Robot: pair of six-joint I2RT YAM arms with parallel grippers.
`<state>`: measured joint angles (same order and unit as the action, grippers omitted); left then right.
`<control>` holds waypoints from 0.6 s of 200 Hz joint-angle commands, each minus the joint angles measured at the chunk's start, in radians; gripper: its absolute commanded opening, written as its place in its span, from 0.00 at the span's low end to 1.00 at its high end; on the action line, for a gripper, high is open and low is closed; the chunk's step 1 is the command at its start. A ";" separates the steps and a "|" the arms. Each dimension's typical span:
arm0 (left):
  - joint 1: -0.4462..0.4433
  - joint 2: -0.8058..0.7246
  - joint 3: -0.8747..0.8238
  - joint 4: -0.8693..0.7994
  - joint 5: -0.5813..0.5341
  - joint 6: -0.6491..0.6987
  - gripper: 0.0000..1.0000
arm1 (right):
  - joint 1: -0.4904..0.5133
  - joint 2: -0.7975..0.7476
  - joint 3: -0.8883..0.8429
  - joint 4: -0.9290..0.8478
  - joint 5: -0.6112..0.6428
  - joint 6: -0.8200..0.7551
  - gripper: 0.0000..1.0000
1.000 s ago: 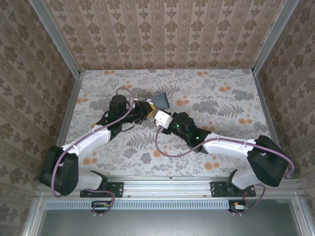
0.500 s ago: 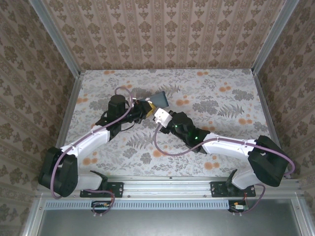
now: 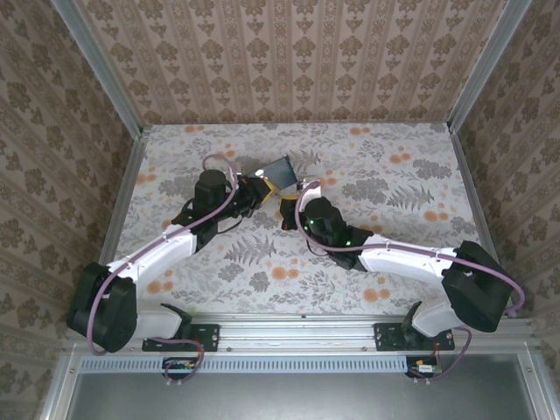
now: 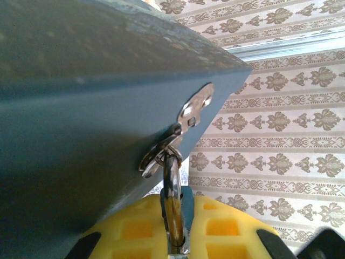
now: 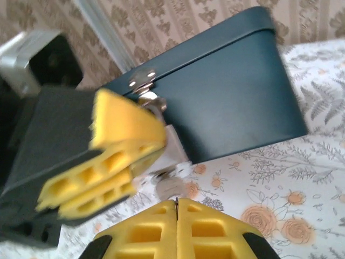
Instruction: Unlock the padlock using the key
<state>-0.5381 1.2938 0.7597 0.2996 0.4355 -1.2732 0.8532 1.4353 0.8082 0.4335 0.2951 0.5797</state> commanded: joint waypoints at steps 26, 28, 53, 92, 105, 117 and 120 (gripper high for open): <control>-0.045 -0.030 -0.006 0.081 0.057 0.045 0.00 | -0.070 -0.059 -0.010 0.018 -0.061 0.105 0.09; -0.045 -0.030 -0.006 0.083 0.055 0.044 0.00 | -0.069 -0.066 -0.008 0.014 -0.065 0.093 0.09; -0.032 -0.042 -0.017 0.085 0.056 0.041 0.00 | -0.079 -0.096 0.010 -0.076 -0.091 -0.074 0.23; -0.006 -0.066 -0.021 0.064 0.069 0.046 0.00 | -0.093 -0.160 0.005 -0.144 -0.182 -0.380 0.35; 0.002 -0.072 -0.022 0.060 0.077 0.045 0.00 | -0.090 -0.168 0.011 -0.166 -0.231 -0.496 0.36; 0.008 -0.077 -0.024 0.055 0.081 0.041 0.00 | -0.071 -0.173 0.010 -0.174 -0.241 -0.604 0.36; 0.010 -0.077 -0.026 0.054 0.082 0.040 0.00 | -0.064 -0.173 0.008 -0.174 -0.241 -0.632 0.36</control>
<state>-0.5446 1.2697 0.7319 0.2863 0.4847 -1.2613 0.7639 1.2884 0.7933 0.3088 0.1291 0.2398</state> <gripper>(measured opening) 0.103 0.357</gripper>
